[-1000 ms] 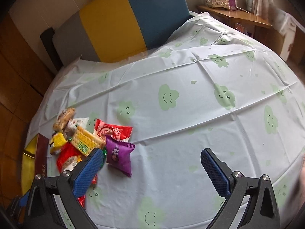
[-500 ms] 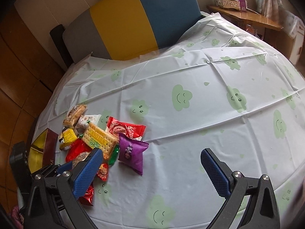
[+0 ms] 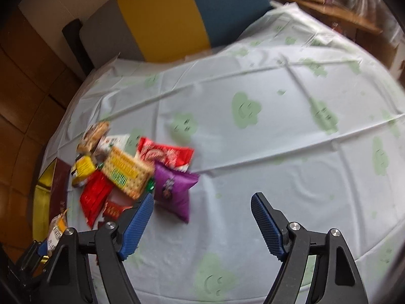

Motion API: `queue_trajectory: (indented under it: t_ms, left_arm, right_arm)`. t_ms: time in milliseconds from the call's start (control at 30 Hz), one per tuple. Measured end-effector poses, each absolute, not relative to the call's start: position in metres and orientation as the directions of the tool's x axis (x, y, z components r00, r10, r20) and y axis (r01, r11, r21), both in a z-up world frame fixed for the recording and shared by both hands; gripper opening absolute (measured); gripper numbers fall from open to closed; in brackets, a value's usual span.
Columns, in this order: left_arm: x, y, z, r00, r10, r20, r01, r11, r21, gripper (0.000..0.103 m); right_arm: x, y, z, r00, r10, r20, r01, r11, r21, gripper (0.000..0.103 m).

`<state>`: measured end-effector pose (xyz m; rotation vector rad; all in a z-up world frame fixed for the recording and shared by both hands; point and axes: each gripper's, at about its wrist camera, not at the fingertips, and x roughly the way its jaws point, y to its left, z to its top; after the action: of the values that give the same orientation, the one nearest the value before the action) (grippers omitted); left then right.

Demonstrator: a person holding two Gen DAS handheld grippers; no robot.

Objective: Organize snacks
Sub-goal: 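Grasp the clear nut bag with the left tool while the right tool approaches the purple packet, then drop the nut bag into the gold tray with the left tool while the right tool grasps the purple packet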

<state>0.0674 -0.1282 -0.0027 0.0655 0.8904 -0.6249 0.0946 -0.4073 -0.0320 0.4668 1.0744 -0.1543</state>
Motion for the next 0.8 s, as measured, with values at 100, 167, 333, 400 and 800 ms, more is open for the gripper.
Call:
queue_trajectory:
  t_ms: [100, 167, 333, 400, 800]
  left_arm:
    - [0.066, -0.101, 0.008, 0.486, -0.483, -0.728, 0.489, 0.841, -0.232, 0.046]
    - [0.068, -0.083, 0.015, 0.514, -0.478, -0.712, 0.457, 0.855, -0.245, 0.046]
    - [0.091, -0.026, 0.025, 0.584, -0.386, -0.714, 0.301, 0.92, -0.251, 0.046]
    - [0.111, 0.002, 0.021, 0.592, -0.339, -0.731, 0.194, 0.94, -0.279, 0.046]
    - [0.211, 0.036, -0.015, 0.557, -0.248, -0.792, -0.028, 0.948, -0.317, 0.049]
  right_arm:
    - [0.105, -0.395, -0.039, 0.465, 0.112, -0.878, 0.331, 0.898, 0.29, 0.081]
    - [0.113, -0.386, -0.044, 0.461, 0.109, -0.881, 0.327, 0.901, 0.283, 0.081]
    - [0.126, -0.378, -0.059, 0.417, 0.082, -0.905, 0.318, 0.92, 0.23, 0.075]
    - [0.129, -0.378, -0.064, 0.404, 0.069, -0.912, 0.319, 0.924, 0.211, 0.07]
    - [0.135, -0.368, -0.063, 0.417, 0.023, -0.909, 0.255, 0.957, 0.141, 0.041]
